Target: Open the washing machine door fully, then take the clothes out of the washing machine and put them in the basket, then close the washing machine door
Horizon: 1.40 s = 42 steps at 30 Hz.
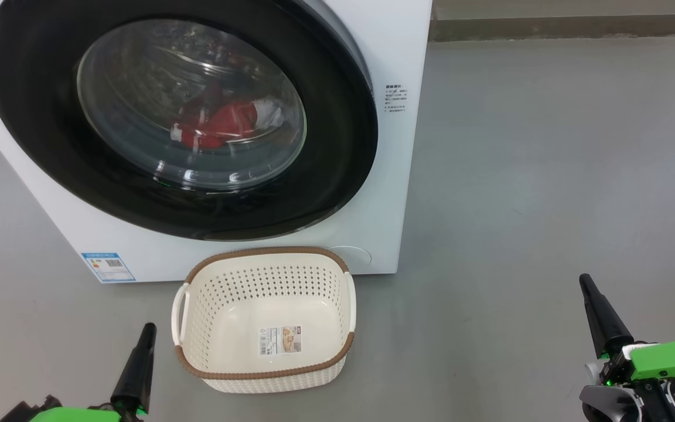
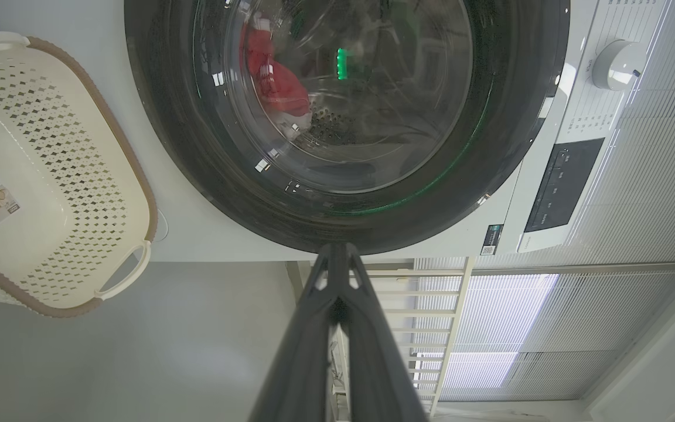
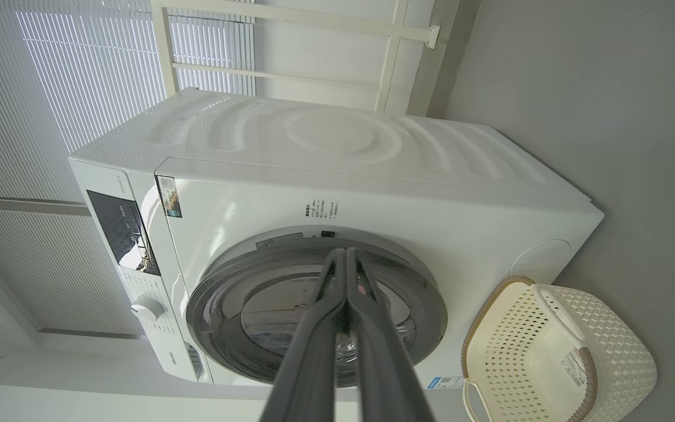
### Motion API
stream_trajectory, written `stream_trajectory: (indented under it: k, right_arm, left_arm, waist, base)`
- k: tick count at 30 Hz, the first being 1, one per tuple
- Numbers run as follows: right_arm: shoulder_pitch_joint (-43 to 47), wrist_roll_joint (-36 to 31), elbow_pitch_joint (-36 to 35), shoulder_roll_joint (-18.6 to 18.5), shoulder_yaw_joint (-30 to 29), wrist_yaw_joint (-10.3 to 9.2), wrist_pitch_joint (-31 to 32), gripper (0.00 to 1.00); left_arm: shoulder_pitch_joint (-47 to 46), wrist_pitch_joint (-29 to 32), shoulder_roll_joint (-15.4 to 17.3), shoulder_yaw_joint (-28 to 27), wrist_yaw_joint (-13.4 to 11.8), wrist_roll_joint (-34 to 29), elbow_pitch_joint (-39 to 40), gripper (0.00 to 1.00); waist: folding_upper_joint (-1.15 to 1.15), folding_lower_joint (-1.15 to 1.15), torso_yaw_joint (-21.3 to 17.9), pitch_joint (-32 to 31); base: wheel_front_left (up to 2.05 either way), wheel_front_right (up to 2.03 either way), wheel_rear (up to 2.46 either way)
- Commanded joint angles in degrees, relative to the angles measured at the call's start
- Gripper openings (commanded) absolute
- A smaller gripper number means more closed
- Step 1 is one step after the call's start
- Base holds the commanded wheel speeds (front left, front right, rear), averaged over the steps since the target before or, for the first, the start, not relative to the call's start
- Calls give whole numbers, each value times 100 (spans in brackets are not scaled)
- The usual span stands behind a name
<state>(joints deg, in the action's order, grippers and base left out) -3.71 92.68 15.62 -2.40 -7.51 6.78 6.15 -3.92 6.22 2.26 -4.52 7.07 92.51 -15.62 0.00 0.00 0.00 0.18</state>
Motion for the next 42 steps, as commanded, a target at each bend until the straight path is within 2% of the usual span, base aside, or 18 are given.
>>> stream_trajectory:
  k: [1, 22, 23, 28, 32, 35, 42]
  right_arm:
    - [-248, -52, -159, -52, 98, 70, 34, 0]
    - [-248, -53, -159, -51, 96, 70, 36, 0]
    - [4, 2, 21, 3, 0, -2, -3, 100]
    - [112, 7, 167, 72, 40, -6, -30, 100]
    - [122, -15, 128, 65, 75, -4, -80, 100]
    - [142, -88, 94, 34, 129, -1, -138, 100]
    - [151, -297, 55, -56, 269, 3, -265, 100]
  left_arm:
    - [-227, 30, 63, -205, 42, -39, 158, 0]
    - [-227, 31, 63, -206, 42, -39, 158, 0]
    - [6, -2, -1, 4, 0, 1, -21, 100]
    - [113, -41, -46, 33, 0, 0, -156, 100]
    - [125, -110, -42, 48, 1, -49, -106, 100]
    - [151, -180, -26, 62, 3, -190, -63, 100]
    - [174, -298, -26, 54, 5, -546, 25, 100]
  waist:
    - [0, 0, 0, 0]
    - [0, 0, 0, 0]
    - [0, 0, 0, 0]
    - [0, 1, 1, 3]
    - [0, 13, 9, -10]
    - [0, 2, 15, -7]
    - [0, 1, 26, -6]
  base:
    - [0, 0, 0]
    - [0, 0, 0]
    - [0, 0, 0]
    - [0, 0, 0]
    - [0, 0, 0]
    - [0, 0, 0]
    - [0, 0, 0]
